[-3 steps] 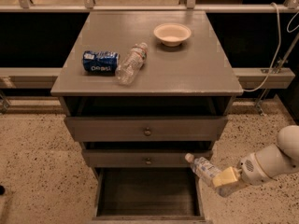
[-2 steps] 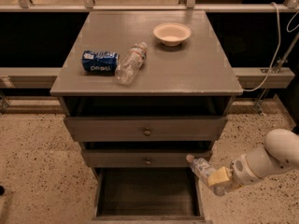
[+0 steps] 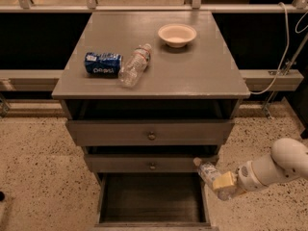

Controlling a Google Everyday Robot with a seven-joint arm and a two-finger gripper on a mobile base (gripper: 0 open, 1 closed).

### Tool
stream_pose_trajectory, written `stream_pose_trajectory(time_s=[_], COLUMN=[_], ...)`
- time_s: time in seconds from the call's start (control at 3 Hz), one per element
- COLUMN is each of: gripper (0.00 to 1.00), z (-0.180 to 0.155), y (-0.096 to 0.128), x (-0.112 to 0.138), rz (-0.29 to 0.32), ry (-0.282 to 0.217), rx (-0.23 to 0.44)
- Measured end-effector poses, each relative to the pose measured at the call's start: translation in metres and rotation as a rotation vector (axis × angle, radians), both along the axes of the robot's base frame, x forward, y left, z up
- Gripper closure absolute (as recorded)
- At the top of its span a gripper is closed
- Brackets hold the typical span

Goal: Place blue plastic bottle into bottom drawer

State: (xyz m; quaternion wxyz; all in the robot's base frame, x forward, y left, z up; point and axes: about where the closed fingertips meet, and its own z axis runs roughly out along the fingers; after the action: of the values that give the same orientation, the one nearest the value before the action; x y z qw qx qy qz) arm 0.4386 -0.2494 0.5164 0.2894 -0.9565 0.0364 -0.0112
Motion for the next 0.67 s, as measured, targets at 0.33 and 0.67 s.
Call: stream_pose_trajectory(time_s=[0.33,0.67], gripper=[1.0,1.0], z=[-0.013,-0.05], y=[0.005,0.017], x=[0.001,0.017], rz=[0.007,-0.016], ry=[0.013,0.009], rx=[-0.022,-0.048])
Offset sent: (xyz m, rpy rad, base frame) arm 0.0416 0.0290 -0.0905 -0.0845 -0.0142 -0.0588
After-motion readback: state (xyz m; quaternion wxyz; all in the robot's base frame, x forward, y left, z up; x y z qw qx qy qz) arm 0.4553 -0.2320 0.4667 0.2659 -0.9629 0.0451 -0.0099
